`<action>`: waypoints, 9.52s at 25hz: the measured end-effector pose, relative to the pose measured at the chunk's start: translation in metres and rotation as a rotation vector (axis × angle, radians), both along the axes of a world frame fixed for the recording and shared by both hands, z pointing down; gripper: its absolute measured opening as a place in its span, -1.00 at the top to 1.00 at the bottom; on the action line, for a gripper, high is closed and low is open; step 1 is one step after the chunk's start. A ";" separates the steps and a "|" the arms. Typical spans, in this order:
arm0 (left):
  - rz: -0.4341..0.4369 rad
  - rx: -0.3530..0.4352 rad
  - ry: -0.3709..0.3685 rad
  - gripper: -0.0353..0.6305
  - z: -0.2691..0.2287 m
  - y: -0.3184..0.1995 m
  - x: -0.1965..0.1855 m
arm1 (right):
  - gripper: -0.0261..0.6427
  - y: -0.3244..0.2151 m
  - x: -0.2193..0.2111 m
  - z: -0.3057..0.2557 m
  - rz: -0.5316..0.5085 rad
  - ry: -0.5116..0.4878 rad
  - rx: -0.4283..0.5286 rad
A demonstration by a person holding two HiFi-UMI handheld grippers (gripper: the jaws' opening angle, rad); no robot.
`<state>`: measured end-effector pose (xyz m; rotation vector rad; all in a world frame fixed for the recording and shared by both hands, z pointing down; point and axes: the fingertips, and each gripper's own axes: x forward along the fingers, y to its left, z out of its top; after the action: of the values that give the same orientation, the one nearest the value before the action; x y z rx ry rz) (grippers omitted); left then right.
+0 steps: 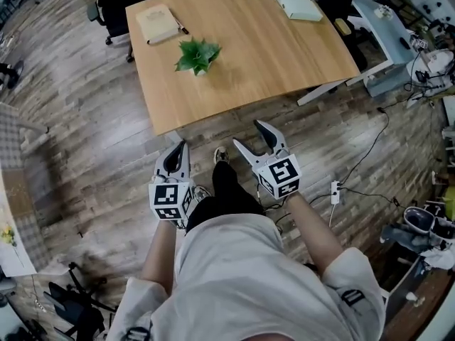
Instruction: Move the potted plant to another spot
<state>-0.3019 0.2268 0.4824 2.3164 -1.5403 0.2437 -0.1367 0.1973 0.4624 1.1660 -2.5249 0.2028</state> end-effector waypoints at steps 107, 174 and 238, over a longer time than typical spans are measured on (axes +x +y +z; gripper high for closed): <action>-0.013 -0.408 -0.073 0.86 0.167 -0.235 -0.071 | -0.49 -0.277 -0.131 0.191 -0.215 0.031 -0.189; 0.208 -0.139 -0.076 0.86 0.041 -0.317 0.134 | -0.50 -0.307 0.084 -0.008 0.029 -0.170 0.095; 0.599 -0.244 -0.158 0.86 0.098 -0.399 0.408 | -0.50 -0.371 0.417 0.077 0.562 -0.221 -0.030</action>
<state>0.1058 -0.1725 0.5803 2.5346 -0.7754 0.7313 0.2808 -0.1740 0.5397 1.9082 -2.2896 0.5306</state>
